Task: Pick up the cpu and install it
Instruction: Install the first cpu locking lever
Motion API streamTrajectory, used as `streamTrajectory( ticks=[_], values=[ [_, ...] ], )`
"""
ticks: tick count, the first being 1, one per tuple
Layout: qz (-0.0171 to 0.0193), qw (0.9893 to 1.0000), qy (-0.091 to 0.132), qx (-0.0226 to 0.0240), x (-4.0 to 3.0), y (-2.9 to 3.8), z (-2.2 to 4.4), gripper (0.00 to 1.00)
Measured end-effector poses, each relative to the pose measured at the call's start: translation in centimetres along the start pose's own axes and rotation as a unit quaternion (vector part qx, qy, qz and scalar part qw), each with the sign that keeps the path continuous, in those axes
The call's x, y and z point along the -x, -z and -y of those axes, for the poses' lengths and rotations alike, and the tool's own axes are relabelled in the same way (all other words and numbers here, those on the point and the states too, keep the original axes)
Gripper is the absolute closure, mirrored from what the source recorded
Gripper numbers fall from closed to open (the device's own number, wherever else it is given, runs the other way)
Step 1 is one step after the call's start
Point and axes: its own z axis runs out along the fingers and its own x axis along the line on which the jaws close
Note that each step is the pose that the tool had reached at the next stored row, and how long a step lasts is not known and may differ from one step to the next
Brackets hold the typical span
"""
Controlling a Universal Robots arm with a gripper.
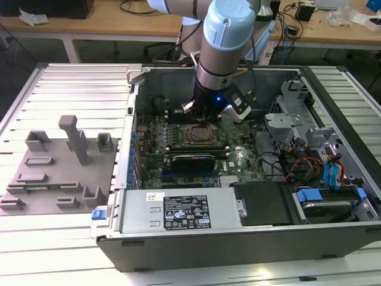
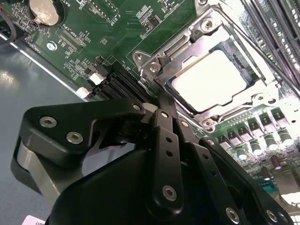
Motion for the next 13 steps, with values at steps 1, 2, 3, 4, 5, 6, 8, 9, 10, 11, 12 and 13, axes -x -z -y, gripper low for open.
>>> streamTrajectory(
  ticks=[1, 2, 3, 4, 5, 6, 8, 9, 10, 11, 12, 13],
  values=[
    [-0.0006, 1.0, 0.003, 0.0001, 0.04, -0.02, 0.06, 0.89],
    [-0.0009, 1.0, 0.004, 0.0001, 0.06, -0.02, 0.06, 0.89],
    [-0.001, 1.0, 0.004, 0.0001, 0.05, -0.01, 0.07, 0.89],
    [-0.0011, 1.0, 0.004, 0.0001, 0.05, -0.01, 0.07, 0.89],
    [-0.0011, 1.0, 0.004, 0.0001, 0.06, -0.01, 0.07, 0.89],
    [-0.0011, 1.0, 0.004, 0.0001, 0.06, -0.01, 0.07, 0.89],
    [-0.0012, 1.0, 0.004, -0.0002, 0.06, 0.2, 0.03, 0.89],
    [-0.0012, 1.0, 0.004, 0.0, 0.07, 0.36, -0.01, 0.89],
    [-0.0011, 1.0, 0.005, 0.0001, 0.08, 0.51, -0.06, 0.89],
    [-0.0011, 1.0, 0.005, 0.0001, 0.1, 0.76, -0.12, 0.89],
    [-0.0011, 1.0, 0.005, 0.0002, 0.12, 1.13, -0.22, 0.89],
    [-0.0011, 1.0, 0.005, 0.0002, 0.13, 1.36, -0.27, 0.89]
  ],
)
